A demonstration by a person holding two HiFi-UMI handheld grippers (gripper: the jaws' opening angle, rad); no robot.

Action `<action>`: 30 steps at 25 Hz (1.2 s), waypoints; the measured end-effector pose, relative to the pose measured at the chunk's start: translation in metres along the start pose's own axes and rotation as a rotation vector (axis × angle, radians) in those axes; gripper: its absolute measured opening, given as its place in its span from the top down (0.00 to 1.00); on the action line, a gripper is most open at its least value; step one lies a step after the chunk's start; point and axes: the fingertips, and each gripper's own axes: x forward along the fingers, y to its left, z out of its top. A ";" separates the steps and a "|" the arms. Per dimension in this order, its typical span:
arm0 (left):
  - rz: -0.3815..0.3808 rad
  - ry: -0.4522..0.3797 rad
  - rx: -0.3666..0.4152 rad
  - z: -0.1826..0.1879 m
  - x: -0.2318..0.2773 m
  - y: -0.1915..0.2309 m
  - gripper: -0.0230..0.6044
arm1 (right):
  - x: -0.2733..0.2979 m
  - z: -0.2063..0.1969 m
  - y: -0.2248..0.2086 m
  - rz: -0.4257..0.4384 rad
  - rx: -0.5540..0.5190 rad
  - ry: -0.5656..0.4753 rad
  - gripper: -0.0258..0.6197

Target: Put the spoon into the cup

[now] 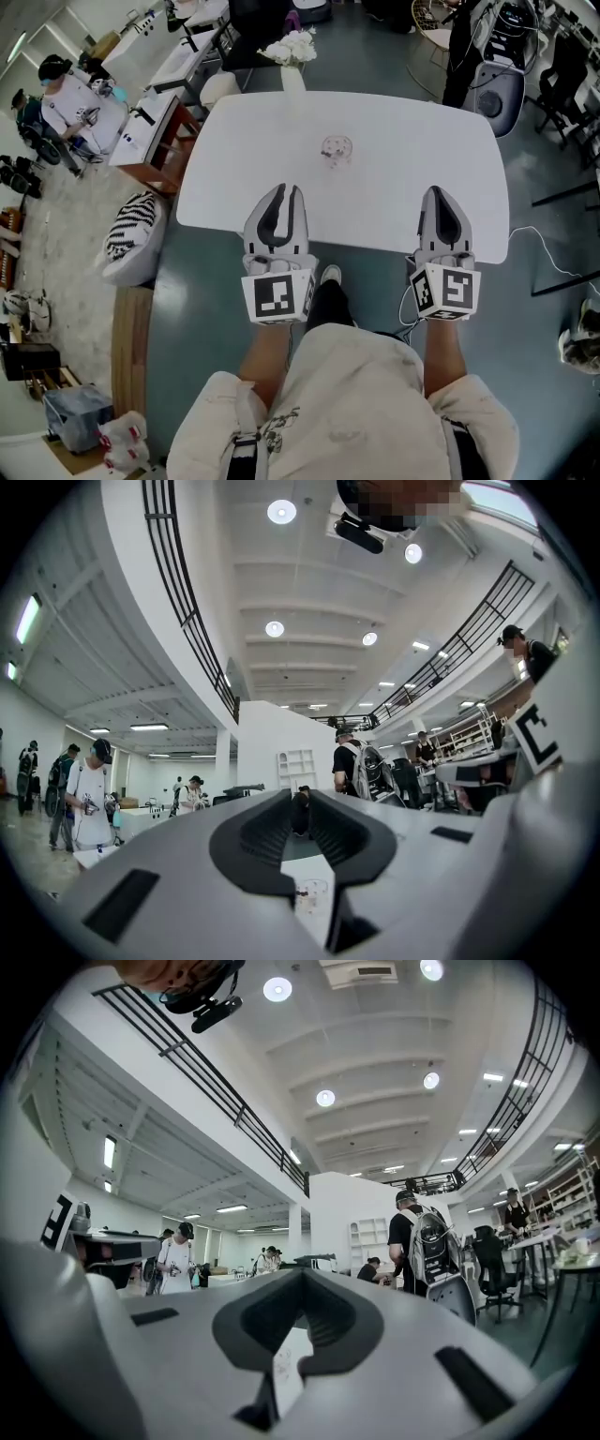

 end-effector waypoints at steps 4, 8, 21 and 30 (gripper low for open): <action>0.010 -0.002 -0.008 -0.003 -0.002 0.001 0.94 | -0.003 -0.007 0.004 0.008 -0.008 0.010 0.98; 0.010 0.003 -0.019 -0.006 -0.005 0.003 0.95 | -0.005 -0.004 0.005 0.007 -0.021 0.006 0.98; 0.016 0.019 -0.060 -0.017 -0.017 0.005 0.95 | -0.017 -0.006 0.010 -0.022 -0.060 -0.002 0.98; 0.012 0.022 -0.058 -0.019 -0.011 0.004 0.95 | -0.010 -0.005 0.011 -0.013 -0.073 0.000 0.98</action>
